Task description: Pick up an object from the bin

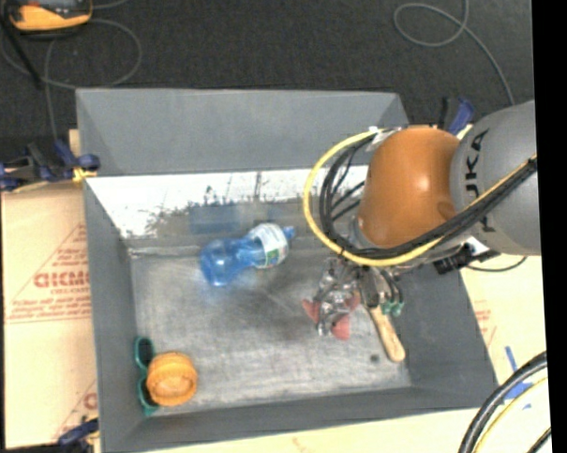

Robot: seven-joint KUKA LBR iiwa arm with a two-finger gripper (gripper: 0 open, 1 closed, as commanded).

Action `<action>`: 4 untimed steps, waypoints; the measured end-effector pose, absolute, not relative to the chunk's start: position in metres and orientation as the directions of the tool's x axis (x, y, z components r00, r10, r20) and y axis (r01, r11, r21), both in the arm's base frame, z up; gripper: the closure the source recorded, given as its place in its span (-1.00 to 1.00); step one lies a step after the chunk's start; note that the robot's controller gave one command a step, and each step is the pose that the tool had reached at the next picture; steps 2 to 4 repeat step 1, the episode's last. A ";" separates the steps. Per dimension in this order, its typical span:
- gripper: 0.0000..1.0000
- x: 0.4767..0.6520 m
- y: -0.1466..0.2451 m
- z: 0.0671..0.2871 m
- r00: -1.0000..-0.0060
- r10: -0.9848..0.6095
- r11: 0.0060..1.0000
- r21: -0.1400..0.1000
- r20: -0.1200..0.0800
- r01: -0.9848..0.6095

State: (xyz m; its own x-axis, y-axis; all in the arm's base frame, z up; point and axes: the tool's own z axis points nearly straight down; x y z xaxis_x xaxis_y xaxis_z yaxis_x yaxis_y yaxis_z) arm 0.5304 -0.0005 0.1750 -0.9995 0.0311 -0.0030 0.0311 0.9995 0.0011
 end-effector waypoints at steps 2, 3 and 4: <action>1.00 0.530 0.000 0.241 -0.999 0.032 1.000 0.001 -0.003 0.032; 1.00 0.530 0.000 0.241 -0.999 0.032 1.000 0.001 -0.003 0.032; 1.00 0.530 0.000 0.241 -0.999 0.032 1.000 0.001 -0.003 0.032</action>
Offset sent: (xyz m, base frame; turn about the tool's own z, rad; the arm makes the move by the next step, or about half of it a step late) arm 0.0000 0.0000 0.0000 0.0000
